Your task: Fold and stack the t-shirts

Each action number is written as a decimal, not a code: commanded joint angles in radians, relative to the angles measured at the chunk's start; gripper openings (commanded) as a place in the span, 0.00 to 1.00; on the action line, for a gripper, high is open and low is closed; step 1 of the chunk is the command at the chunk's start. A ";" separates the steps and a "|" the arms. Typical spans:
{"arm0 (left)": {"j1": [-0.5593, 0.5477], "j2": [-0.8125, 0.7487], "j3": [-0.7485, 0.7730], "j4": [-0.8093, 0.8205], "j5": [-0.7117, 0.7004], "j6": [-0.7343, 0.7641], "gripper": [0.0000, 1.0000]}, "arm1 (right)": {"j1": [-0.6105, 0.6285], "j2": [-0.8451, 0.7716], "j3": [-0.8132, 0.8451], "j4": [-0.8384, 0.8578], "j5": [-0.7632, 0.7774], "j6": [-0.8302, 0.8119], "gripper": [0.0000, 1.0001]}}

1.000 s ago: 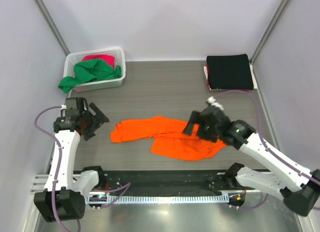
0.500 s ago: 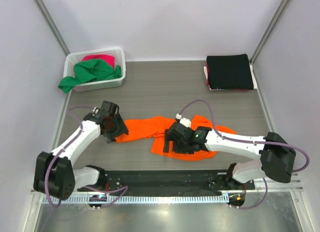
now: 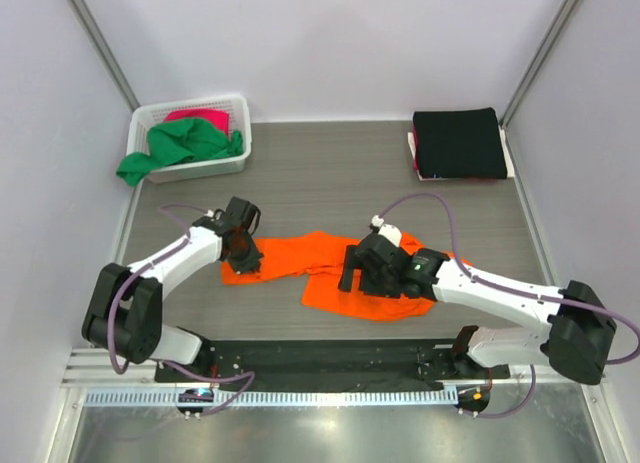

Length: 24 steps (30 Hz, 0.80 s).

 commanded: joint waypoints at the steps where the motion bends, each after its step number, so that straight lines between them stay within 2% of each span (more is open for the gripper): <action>1: -0.013 -0.060 0.132 -0.020 -0.040 -0.035 0.00 | -0.039 -0.058 -0.013 -0.045 0.028 -0.032 0.95; 3: -0.013 -0.132 0.208 -0.114 -0.085 -0.051 0.00 | -0.051 -0.098 -0.013 -0.069 0.033 -0.039 0.95; 5: -0.012 -0.154 0.365 -0.198 -0.138 -0.040 0.00 | -0.071 -0.130 -0.013 -0.105 0.044 -0.041 0.95; 7: -0.006 -0.122 0.551 -0.255 -0.156 -0.020 0.00 | -0.088 -0.169 -0.011 -0.134 0.045 -0.052 0.95; 10: 0.046 -0.006 0.733 -0.318 -0.144 0.017 0.00 | -0.119 -0.204 -0.002 -0.168 0.048 -0.061 0.95; 12: 0.091 0.053 0.775 -0.301 -0.080 0.037 0.00 | -0.130 -0.213 0.008 -0.184 0.053 -0.063 0.95; 16: 0.256 0.261 0.825 -0.168 0.066 0.044 0.01 | -0.133 -0.229 0.022 -0.216 0.056 -0.063 0.95; 17: 0.267 0.309 0.872 -0.160 0.106 0.064 0.15 | -0.133 -0.232 0.022 -0.216 0.051 -0.063 0.95; 18: 0.273 0.353 0.911 -0.180 0.112 0.084 0.45 | -0.133 -0.236 0.022 -0.214 0.048 -0.066 0.95; 19: 0.277 0.404 0.964 -0.268 0.167 0.141 0.67 | -0.133 -0.238 0.022 -0.217 0.041 -0.067 0.95; 20: 0.274 0.504 1.038 -0.333 0.167 0.174 0.82 | -0.133 -0.239 0.024 -0.217 0.036 -0.076 0.95; 21: 0.269 0.527 1.110 -0.382 0.151 0.198 0.86 | -0.133 -0.240 0.024 -0.217 0.025 -0.082 0.94; 22: 0.260 0.528 1.103 -0.410 0.102 0.224 0.90 | -0.133 -0.236 0.025 -0.213 0.009 -0.087 0.94; 23: 0.260 0.475 1.068 -0.383 0.091 0.228 0.91 | -0.131 -0.227 0.027 -0.208 0.001 -0.092 0.94; 24: 0.263 0.428 0.958 -0.346 0.079 0.230 0.92 | -0.130 -0.224 0.028 -0.205 -0.008 -0.104 0.94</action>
